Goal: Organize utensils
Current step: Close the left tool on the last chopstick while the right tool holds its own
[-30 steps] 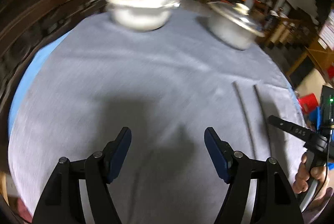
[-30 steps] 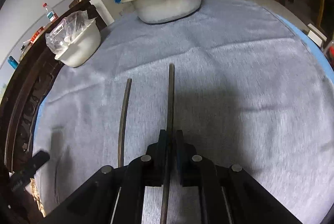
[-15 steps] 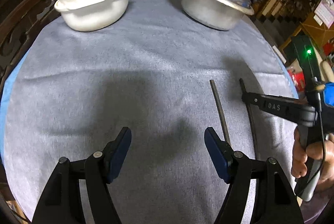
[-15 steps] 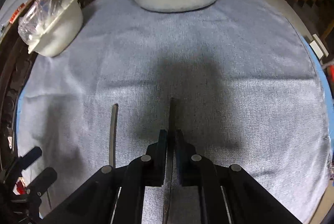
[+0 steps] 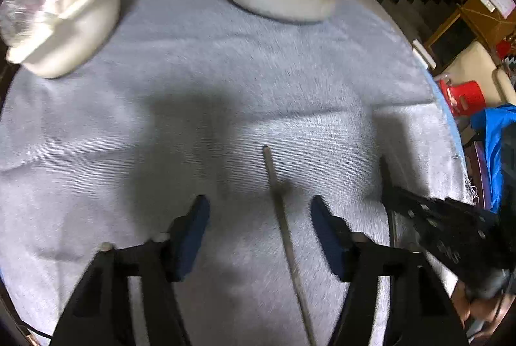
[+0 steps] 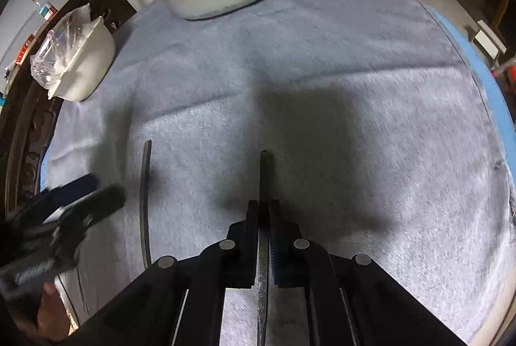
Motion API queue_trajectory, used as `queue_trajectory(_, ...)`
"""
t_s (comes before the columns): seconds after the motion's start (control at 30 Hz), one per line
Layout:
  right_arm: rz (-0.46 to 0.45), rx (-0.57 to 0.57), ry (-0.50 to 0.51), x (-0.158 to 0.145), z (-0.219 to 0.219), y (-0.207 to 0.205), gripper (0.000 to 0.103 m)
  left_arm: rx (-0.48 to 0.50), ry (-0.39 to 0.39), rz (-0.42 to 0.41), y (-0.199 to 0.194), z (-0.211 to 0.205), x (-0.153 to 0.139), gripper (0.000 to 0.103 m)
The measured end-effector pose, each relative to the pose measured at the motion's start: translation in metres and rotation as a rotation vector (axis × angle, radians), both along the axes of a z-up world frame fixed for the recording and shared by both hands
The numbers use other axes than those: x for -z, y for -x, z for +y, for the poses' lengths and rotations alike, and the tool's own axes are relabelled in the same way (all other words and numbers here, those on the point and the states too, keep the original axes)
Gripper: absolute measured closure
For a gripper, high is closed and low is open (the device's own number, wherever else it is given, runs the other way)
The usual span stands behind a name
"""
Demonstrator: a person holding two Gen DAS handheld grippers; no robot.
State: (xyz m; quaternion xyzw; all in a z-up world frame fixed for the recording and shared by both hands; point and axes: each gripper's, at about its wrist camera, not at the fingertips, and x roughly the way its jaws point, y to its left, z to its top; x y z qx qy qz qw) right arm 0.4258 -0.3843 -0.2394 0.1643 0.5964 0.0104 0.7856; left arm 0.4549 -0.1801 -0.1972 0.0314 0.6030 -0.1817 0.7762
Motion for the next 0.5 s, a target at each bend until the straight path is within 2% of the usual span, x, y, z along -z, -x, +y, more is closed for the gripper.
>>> queue_trajectory(0.07, -0.005, -0.001, -0.012, 0.002, -0.003, 0.002, 0.096, 0.003, -0.005, 0.026, -0.006, -0.006, 0.008, 0.051)
queue_trajectory(0.13, -0.010, -0.004, -0.015, 0.002, -0.005, 0.005, 0.096, 0.009, -0.019, 0.018, -0.010, -0.011, 0.006, 0.055)
queue_trajectory(0.2, -0.013, -0.010, -0.006, 0.003, -0.004, 0.004, 0.096, 0.002, -0.006, 0.034, -0.014, -0.013, 0.006, 0.055)
queue_trajectory(0.3, -0.012, -0.011, -0.004, 0.002, -0.003, 0.004, 0.096, 0.026, -0.033, 0.024, -0.015, -0.020, 0.006, 0.057)
queue_trajectory(0.37, -0.010, -0.009, -0.011, 0.002, -0.003, 0.005, 0.096, 0.050, -0.062, -0.002, -0.014, -0.027, 0.007, 0.072)
queue_trajectory(0.4, -0.009, -0.007, -0.015, 0.002, -0.004, 0.005, 0.096, 0.071, -0.077, -0.019, -0.013, -0.031, 0.007, 0.076)
queue_trajectory(0.47, -0.005, -0.002, -0.018, 0.002, -0.006, 0.005, 0.096, 0.084, -0.099, -0.039, -0.013, -0.033, 0.008, 0.093)
queue_trajectory(0.5, -0.003, -0.002, -0.017, 0.002, -0.006, 0.005, 0.096, 0.094, -0.096, -0.042, -0.013, -0.034, 0.008, 0.093)
